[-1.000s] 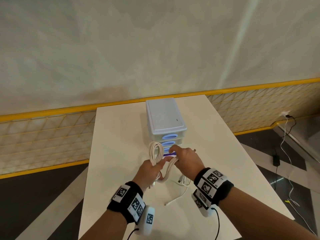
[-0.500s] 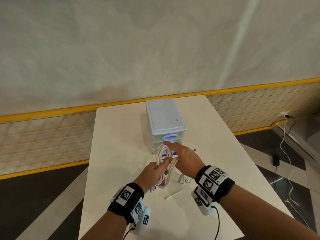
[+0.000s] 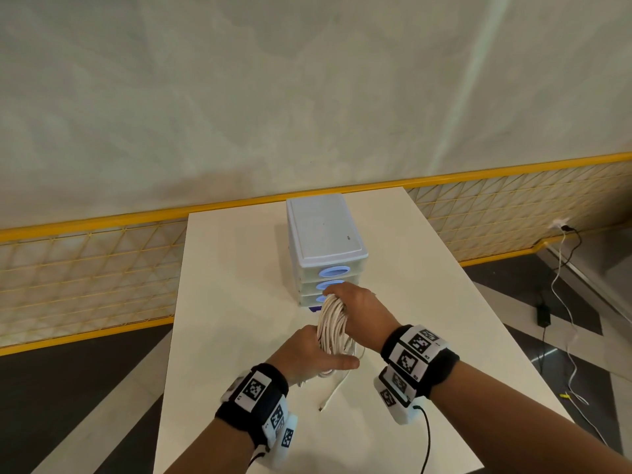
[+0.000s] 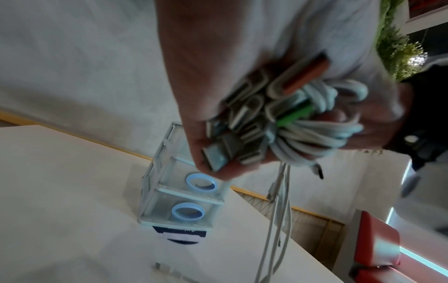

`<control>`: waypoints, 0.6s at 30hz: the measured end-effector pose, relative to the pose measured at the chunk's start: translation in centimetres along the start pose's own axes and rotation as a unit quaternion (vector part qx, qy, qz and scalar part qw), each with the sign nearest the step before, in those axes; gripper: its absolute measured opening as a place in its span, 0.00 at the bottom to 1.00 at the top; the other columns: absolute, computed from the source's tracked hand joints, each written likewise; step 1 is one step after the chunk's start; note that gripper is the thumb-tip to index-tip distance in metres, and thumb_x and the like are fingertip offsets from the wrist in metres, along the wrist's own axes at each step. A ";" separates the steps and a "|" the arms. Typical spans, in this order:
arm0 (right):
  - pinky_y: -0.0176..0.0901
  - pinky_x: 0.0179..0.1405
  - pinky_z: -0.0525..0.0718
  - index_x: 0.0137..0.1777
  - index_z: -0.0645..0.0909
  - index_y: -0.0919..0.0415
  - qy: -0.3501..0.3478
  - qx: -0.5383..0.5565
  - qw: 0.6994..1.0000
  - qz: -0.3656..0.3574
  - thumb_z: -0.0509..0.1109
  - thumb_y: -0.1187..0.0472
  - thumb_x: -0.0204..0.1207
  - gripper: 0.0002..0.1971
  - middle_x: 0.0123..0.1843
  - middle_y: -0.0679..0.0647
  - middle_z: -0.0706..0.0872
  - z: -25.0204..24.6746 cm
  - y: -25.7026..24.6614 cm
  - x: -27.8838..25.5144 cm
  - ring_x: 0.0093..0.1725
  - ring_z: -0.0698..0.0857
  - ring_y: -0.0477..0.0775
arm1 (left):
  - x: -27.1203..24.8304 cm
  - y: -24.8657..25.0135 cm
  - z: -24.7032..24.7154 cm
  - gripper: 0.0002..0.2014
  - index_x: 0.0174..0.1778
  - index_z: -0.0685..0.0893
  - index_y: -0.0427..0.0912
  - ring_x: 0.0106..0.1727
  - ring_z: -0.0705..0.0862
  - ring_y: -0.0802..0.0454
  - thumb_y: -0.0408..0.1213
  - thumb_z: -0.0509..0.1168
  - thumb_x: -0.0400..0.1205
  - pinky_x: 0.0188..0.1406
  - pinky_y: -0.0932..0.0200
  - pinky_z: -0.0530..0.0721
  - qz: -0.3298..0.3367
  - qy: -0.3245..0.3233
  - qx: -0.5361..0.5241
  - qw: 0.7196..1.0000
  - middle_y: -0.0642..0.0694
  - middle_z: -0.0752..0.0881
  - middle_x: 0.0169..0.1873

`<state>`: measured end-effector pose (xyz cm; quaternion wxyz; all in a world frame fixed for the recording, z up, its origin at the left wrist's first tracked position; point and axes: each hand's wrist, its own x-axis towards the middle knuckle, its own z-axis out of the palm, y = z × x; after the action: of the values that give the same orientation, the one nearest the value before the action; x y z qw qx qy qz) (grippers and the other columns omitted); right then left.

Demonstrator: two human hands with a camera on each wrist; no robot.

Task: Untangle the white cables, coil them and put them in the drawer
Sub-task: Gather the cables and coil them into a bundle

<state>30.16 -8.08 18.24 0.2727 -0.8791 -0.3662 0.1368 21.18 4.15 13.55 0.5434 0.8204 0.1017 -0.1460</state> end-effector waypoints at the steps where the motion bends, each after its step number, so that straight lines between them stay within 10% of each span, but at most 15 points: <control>1: 0.43 0.49 0.80 0.60 0.80 0.61 0.005 -0.004 1.000 0.000 0.63 0.74 0.68 0.20 0.54 0.58 0.87 0.0 0.1 0.1 0.53 0.86 0.60 | 0.0 0.0 0.2 0.20 0.36 0.82 0.39 0.27 0.77 0.58 0.53 0.78 0.65 0.32 0.68 0.74 -0.002 0.008 0.009 1.000 0.54 0.79 0.24; 12: 0.47 0.42 0.78 0.60 0.74 0.62 -0.006 -0.055 0.998 -0.014 0.63 0.74 0.70 0.18 0.53 0.60 0.83 1.5 1.1 0.8 0.47 0.85 0.63 | 0.6 0.6 0.2 0.10 0.38 0.75 0.43 0.32 0.81 0.51 0.42 0.69 0.71 0.31 0.59 0.76 -0.030 0.098 0.028 0.994 0.41 0.81 0.36; 18: 0.35 0.48 0.75 0.69 0.73 0.55 -0.018 0.018 1.000 0.005 0.65 0.70 0.69 0.27 0.56 0.57 0.87 0.6 2.0 0.8 0.54 0.85 0.57 | 0.6 1.0 -0.7 0.14 0.24 0.75 0.46 0.16 0.72 0.63 0.40 0.66 0.76 0.20 0.71 0.68 -0.050 0.049 0.027 0.997 0.54 0.75 0.12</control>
<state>31.55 -8.48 16.60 0.2814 -0.8730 -0.3642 0.1611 22.12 4.40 14.45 0.5075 0.8348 0.1651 -0.1351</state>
